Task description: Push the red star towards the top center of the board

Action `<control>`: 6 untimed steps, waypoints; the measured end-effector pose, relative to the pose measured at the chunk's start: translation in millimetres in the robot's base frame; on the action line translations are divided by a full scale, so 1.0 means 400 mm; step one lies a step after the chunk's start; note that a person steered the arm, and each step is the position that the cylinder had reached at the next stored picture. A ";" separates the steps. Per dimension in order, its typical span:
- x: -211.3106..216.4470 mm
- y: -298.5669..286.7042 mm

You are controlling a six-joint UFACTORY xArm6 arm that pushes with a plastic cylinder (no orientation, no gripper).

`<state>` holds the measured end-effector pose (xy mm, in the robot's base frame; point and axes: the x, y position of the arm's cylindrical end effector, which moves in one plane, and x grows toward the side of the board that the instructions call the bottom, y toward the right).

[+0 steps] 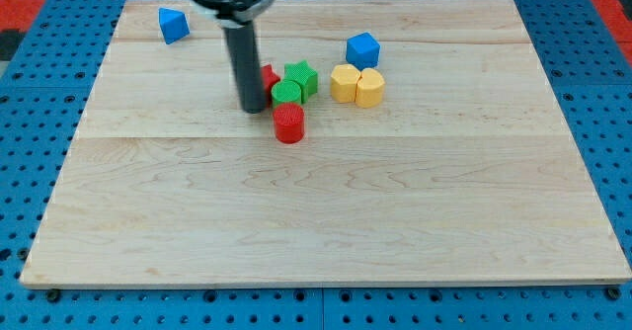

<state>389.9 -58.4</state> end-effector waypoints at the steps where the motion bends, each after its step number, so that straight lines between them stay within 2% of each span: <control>1: -0.103 0.002; 2: -0.192 0.010; 3: -0.143 -0.120; 4: -0.225 -0.052; 5: -0.288 0.083; 6: -0.291 0.092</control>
